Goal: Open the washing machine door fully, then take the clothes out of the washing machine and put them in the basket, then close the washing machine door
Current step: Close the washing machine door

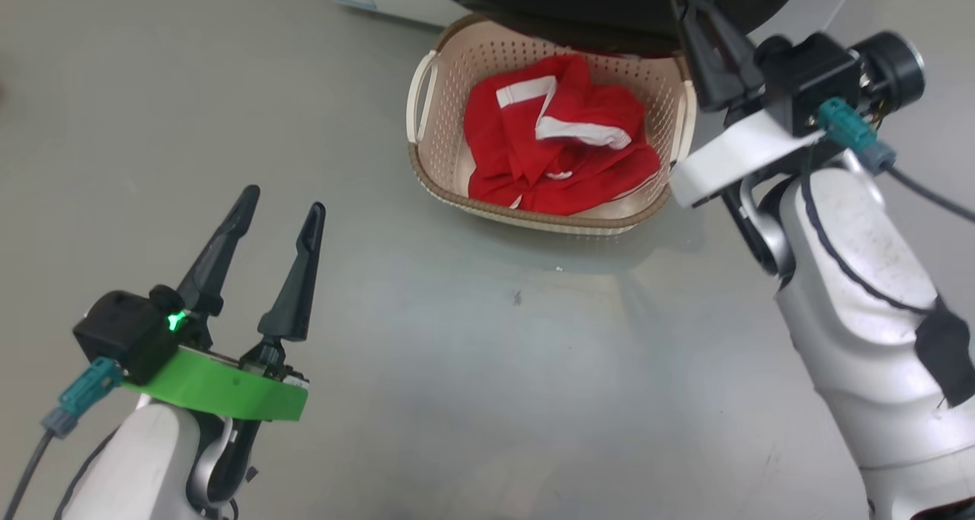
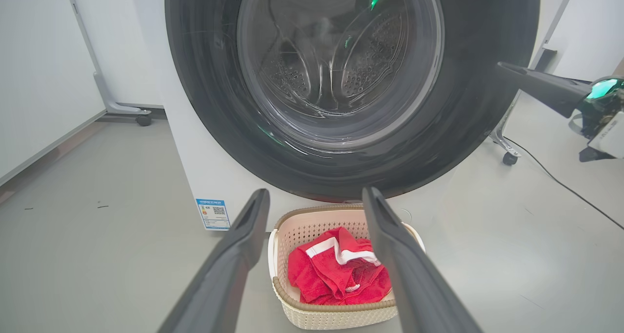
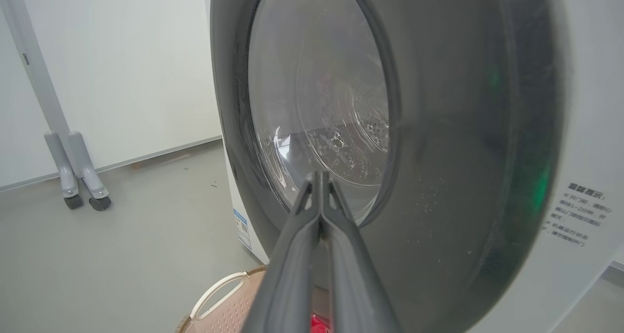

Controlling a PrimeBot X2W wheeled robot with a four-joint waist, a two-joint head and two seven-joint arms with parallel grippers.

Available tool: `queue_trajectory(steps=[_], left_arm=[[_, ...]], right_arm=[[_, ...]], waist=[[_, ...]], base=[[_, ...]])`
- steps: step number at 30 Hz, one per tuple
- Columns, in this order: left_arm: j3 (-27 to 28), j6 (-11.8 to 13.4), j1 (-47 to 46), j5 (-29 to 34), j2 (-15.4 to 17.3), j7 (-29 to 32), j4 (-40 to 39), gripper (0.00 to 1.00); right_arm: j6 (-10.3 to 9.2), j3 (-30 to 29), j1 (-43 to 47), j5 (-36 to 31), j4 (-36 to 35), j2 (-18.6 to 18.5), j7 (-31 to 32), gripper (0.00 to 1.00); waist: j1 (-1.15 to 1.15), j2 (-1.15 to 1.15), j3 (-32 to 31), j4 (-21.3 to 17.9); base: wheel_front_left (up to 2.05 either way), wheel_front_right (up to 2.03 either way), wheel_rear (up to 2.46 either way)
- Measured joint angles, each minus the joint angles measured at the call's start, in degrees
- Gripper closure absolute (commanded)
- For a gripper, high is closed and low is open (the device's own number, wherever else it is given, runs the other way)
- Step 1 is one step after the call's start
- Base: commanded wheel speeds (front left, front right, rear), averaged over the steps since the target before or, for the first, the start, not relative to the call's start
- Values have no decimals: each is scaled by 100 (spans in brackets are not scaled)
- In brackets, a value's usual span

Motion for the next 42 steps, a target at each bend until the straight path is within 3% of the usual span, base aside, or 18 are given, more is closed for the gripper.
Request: queue_trajectory(steps=[13,29,36,42], left_arm=[[34,0,-395,-91,-86,0,2,0],[-168,0,-671,-220,-186,-1,44,0],[-278,0,-843,-344,-286,-1,75,0],[-301,0,-913,-353,-354,-1,147,0]], right_arm=[[32,-327,-905,-74,459,-152,74,100],[-123,-686,-1765,-66,756,-315,-10,100],[-312,-971,-2157,-64,843,-468,-44,100],[-320,-999,-2311,-66,923,-494,-154,100]], waist=[[0,0,727,291],[0,0,1263,418],[0,0,1461,476],[0,0,1573,554]], base=[[0,0,0],[0,0,0],[0,0,0],[0,0,0]])
